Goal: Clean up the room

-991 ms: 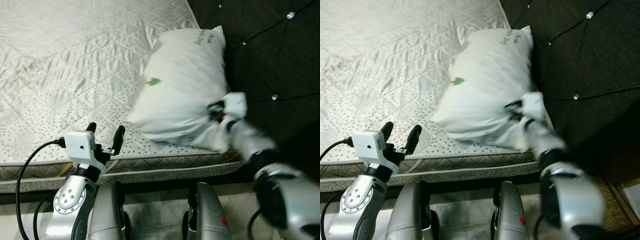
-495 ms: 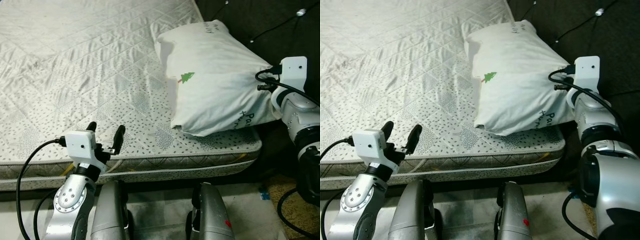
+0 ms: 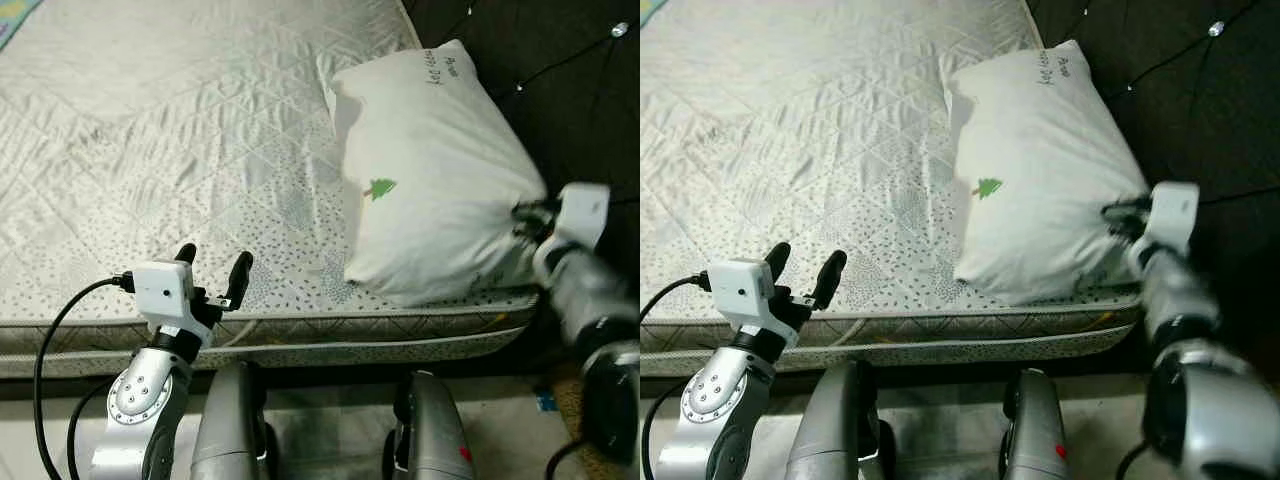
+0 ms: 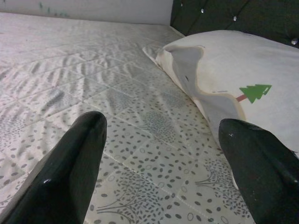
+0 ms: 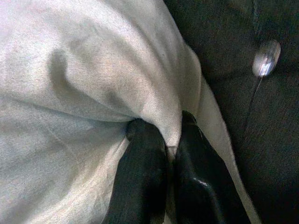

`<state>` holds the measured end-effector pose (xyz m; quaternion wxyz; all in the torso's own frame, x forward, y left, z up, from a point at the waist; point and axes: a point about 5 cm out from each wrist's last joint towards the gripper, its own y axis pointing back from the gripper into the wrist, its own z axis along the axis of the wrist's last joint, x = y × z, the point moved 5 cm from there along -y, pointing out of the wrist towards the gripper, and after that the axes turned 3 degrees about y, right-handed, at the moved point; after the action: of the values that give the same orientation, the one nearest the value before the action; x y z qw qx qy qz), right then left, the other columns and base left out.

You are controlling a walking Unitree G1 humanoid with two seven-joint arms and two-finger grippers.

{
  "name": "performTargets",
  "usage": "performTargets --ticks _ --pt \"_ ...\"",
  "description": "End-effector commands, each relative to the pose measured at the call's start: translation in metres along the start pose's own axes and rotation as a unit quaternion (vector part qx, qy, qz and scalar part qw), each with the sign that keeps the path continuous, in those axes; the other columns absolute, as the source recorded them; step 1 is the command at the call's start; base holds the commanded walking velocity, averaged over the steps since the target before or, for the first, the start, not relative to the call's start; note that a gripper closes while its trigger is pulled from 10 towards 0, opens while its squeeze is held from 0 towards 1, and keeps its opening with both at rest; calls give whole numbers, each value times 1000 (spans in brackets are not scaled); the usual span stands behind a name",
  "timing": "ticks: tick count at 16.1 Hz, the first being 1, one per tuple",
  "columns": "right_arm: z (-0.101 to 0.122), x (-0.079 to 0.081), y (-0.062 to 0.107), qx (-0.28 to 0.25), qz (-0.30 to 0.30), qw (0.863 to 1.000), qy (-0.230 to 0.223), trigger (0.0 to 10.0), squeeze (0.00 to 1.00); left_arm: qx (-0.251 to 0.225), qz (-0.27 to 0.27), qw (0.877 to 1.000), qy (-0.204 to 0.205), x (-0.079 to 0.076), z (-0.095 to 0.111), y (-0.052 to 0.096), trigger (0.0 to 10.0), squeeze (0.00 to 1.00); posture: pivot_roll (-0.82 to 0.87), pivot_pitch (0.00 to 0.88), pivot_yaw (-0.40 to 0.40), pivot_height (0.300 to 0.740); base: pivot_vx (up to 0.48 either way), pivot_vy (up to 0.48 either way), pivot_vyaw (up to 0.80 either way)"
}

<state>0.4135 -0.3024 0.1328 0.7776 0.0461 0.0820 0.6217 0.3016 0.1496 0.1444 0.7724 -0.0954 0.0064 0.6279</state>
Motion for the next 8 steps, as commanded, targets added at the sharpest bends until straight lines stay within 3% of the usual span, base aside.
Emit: performTargets --ticks 1,4,5,7,8 --pt "-5 -3 2 -1 -9 1000 -18 0 0 8 0 1000 -2 2 -3 1 10000 0 50 148 42 577 0 0 0" --pt "-30 1 13 -15 -11 1000 -16 0 0 12 -7 1000 1 0 -6 -1 10000 0 36 143 55 577 0 0 0" --pt "-39 1 19 -21 -22 999 -42 0 0 13 -8 1000 1 1 -6 -2 10000 0 29 140 52 577 0 0 0" --pt "-51 16 26 -24 -2 999 -45 0 0 12 -9 1000 1 1 -7 -3 10000 0 27 138 48 577 0 0 0" --pt "-62 31 34 -22 12 998 -50 0 0 11 -9 1000 2 0 -6 -4 10000 0 28 139 47 577 0 0 0"
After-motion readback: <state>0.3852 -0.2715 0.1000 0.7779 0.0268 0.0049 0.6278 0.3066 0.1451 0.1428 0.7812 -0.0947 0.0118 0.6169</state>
